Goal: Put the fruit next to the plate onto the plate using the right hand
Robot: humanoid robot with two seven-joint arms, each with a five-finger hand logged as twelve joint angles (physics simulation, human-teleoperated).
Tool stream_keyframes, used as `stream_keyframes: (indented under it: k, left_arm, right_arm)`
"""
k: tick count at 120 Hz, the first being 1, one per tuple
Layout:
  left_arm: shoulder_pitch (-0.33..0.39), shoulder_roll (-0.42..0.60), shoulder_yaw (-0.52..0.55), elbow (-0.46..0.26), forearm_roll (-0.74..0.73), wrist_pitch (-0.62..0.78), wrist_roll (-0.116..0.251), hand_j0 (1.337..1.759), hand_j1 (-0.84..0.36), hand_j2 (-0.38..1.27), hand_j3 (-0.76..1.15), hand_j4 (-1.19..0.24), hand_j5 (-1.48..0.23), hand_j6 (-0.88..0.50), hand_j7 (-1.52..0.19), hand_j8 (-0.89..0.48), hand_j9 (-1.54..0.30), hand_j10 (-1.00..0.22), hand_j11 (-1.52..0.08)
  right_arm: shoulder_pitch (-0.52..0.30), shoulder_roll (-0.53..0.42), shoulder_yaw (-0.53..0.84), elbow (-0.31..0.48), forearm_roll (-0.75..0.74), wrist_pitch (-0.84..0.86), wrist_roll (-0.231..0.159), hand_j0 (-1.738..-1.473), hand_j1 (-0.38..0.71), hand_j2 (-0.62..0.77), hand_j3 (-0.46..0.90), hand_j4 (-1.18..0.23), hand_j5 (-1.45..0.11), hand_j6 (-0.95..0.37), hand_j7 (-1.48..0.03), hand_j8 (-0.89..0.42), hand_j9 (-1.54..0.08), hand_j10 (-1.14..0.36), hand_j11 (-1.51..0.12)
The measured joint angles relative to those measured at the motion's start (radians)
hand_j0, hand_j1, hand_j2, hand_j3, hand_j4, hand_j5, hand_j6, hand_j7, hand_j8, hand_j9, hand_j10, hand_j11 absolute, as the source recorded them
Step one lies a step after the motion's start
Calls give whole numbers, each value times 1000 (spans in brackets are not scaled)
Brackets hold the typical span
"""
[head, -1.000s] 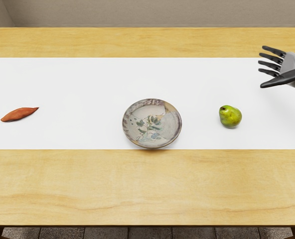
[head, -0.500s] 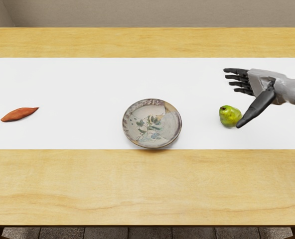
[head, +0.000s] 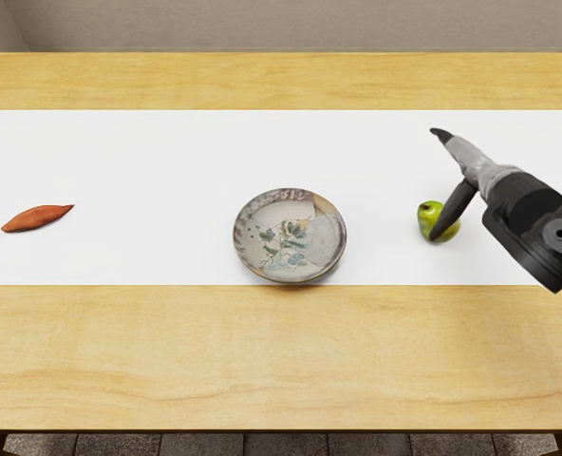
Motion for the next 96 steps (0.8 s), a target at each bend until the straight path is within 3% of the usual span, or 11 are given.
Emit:
stream_keyframes:
  k: [50, 96]
  left_arm:
    - [0, 0, 0, 0, 0, 0, 0, 1658, 349, 0, 0, 0, 0, 0, 0, 0, 0, 0, 0]
    - [0, 0, 0, 0, 0, 0, 0, 1658, 349, 0, 0, 0, 0, 0, 0, 0, 0, 0, 0]
  right_arm:
    - [-64, 86, -34, -81, -55, -130, -3, -1658, -342, 1, 0, -8, -8, -10, -8, -9, -8, -8, -8]
    - [-91, 93, -36, -102, -56, -132, -3, -1658, -130, -34, 0, -186, -240, -188, -239, -187, -240, -186, -239]
